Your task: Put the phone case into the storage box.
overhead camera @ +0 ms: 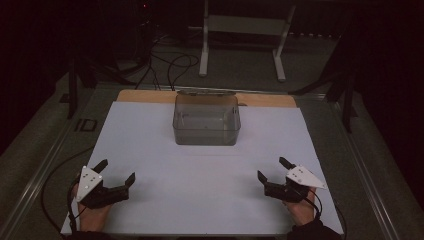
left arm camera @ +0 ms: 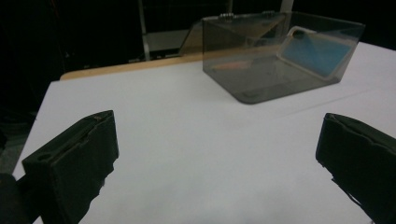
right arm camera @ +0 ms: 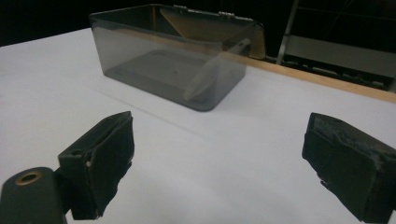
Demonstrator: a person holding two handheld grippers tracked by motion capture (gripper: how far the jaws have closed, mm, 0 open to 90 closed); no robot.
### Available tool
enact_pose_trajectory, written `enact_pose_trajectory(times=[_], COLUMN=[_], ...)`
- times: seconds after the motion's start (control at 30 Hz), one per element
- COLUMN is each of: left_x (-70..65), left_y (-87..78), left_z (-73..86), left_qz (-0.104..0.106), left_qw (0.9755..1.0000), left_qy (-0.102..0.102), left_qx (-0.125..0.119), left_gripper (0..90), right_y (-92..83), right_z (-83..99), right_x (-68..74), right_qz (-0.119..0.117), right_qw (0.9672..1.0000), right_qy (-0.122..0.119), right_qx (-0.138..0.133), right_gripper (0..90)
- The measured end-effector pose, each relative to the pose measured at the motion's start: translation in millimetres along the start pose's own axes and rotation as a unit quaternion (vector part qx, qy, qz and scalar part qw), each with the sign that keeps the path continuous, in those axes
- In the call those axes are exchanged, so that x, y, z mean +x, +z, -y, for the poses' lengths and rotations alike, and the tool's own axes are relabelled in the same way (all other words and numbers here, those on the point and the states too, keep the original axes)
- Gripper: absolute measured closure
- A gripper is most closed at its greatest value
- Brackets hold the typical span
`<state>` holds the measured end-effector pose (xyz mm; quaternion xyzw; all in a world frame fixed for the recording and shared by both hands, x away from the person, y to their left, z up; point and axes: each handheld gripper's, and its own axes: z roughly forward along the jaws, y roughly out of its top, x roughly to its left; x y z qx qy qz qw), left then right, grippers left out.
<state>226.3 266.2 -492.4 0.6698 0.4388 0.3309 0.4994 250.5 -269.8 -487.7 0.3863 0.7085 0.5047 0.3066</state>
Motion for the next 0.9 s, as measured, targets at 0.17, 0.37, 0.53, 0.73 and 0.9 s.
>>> enact_pose_trajectory(times=[0.17, 0.37, 0.53, 0.73, 0.9], left_x=[-0.3, -0.9, -3.3, -6.0, -5.5], left_y=[-0.9, 0.6, 2.5, 4.8, 5.9], left_z=[-0.4, 0.2, 0.4, 0.7, 1.0], left_qz=[0.003, 0.004, 0.009, 0.013, 0.011], left_qw=[1.0000, 1.0000, 0.9999, 0.9998, 0.9998], left_qy=[0.004, 0.008, 0.011, 0.014, 0.014], left_qx=[-0.004, 0.000, 0.003, 0.008, 0.012], left_gripper=[0.1, 0.1, 0.1, 0.1, 0.1], right_y=[-7.4, -10.9, -10.4, -10.3, -9.7], right_z=[6.1, 8.2, 8.6, 8.9, 9.0], right_x=[-1.0, -1.1, -1.0, -1.6, -1.0], right_qz=[-0.001, -0.001, 0.002, -0.002, -0.003], right_qw=[1.0000, 0.9999, 0.9999, 0.9998, 0.9998], right_qy=[0.007, 0.005, 0.001, 0.011, 0.011], right_qx=[-0.004, -0.011, -0.010, -0.014, -0.015], right_gripper=[9.2, 9.2, 9.2, 9.2, 9.2])
